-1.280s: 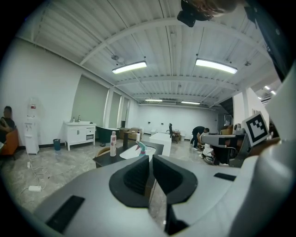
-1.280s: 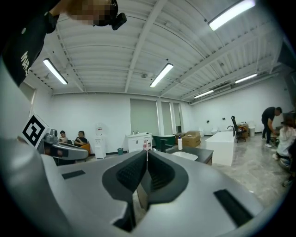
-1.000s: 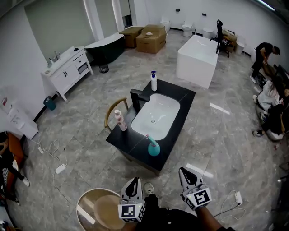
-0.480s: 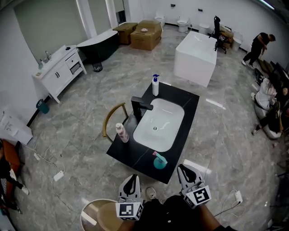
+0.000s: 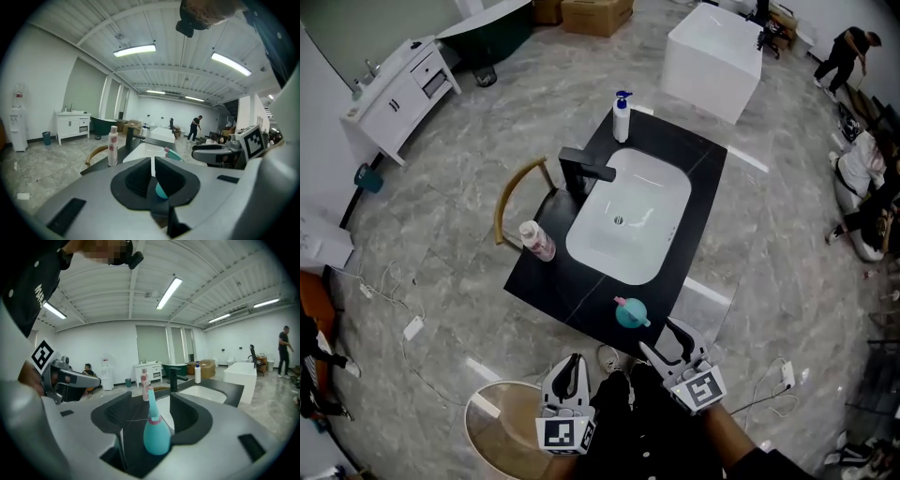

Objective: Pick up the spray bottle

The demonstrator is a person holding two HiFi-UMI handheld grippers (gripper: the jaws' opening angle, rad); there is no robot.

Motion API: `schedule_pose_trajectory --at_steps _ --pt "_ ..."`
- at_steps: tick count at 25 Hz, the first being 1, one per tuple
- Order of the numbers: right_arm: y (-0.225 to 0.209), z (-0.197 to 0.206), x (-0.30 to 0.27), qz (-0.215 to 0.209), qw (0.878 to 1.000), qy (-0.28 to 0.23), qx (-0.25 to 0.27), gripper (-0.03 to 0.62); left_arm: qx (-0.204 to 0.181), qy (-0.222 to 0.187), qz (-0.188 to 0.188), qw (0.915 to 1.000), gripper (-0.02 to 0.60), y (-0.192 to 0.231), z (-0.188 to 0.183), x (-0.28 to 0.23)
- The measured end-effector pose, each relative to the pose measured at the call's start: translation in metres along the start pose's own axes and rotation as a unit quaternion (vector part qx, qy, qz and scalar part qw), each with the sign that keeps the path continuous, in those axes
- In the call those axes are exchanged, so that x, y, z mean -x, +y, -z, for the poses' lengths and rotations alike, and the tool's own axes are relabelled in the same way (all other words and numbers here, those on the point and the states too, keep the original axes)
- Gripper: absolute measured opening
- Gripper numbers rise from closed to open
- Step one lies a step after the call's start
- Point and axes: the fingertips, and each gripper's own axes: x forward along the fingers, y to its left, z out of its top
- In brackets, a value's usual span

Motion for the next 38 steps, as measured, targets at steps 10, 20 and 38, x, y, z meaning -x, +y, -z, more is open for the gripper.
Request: schedule_pose_trajectory --at_steps 10,20,38 --pt "-0.007 0.060 -0.071 -0.055 0.998 0.005 0.040 0.244 0.017 0.068 -0.038 0.9968 0.032 0.009 0.052 -0.008" --pt "-0.006 0.073 -0.093 -0.070 0.996 0.001 0.057 0.179 0.035 0.113 -0.070 0.9906 0.032 0.013 0.088 -0.005" --pt "-0.036 -0.019 -0.064 -0.073 0.994 -0.076 0.030 0.134 0.001 0.037 -0.050 0.9980 0.032 -0.007 0.017 -0.035"
